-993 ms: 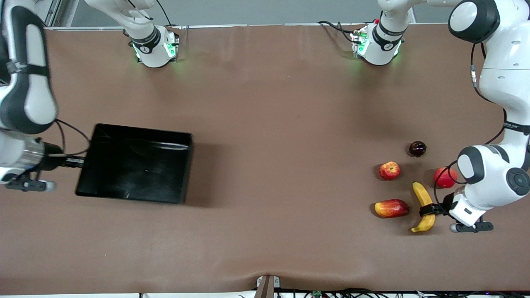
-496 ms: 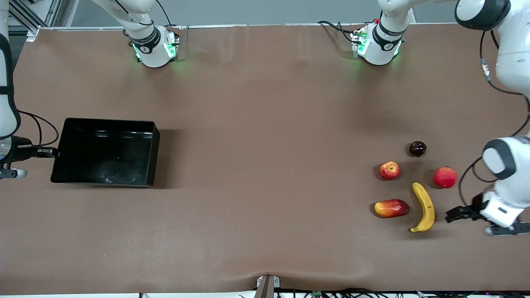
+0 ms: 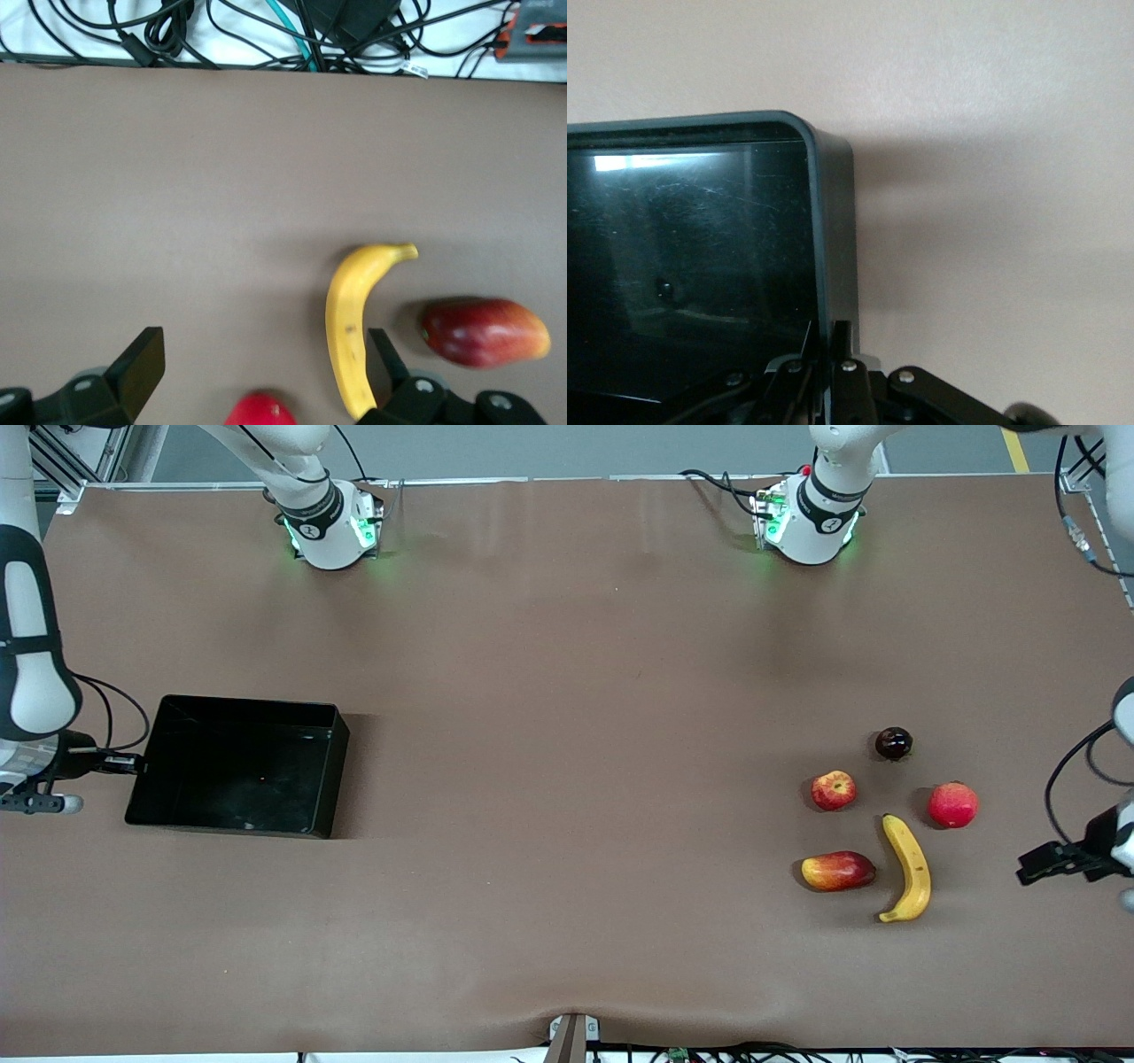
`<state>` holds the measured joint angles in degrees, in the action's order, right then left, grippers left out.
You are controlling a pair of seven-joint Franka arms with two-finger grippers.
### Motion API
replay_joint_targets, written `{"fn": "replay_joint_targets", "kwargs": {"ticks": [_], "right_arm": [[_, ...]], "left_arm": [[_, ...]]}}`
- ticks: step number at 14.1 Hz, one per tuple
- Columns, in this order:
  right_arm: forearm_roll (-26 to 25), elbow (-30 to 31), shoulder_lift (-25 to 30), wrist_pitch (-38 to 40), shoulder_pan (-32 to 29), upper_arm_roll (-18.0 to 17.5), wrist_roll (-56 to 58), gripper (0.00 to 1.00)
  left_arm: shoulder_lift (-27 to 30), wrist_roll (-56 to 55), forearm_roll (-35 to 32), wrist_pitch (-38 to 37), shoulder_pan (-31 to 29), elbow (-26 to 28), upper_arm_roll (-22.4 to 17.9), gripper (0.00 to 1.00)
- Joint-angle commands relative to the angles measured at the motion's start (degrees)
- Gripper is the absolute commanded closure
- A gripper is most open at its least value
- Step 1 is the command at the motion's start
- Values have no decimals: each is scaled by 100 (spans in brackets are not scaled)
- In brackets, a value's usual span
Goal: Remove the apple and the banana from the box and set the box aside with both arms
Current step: 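Release the tray and withdraw both grippers outward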
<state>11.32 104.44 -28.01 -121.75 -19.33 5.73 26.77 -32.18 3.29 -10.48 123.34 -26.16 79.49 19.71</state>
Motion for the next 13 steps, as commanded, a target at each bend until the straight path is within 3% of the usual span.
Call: {"fn": "replay_joint_targets", "kwargs": {"ticks": [1, 2, 3, 7, 13], "right_arm": [[152, -11, -55, -16, -106, -89, 74, 93], [152, -89, -55, 10, -89, -89, 56, 22], [152, -203, -55, 54, -80, -89, 65, 0], [143, -1053, -29, 107, 17, -124, 73, 0], [-613, -3006, 15, 1046, 665, -168, 259, 0]], "left_arm": [[562, 14, 116, -642, -12, 172, 6, 0], [764, 5, 142, -949, -3, 180, 6, 0], [958, -99, 151, -1248, -3, 180, 15, 0], [1380, -197, 492, -1927, -47, 163, 51, 0], [1671, -355, 556, -2323, -30, 189, 59, 0]]}}
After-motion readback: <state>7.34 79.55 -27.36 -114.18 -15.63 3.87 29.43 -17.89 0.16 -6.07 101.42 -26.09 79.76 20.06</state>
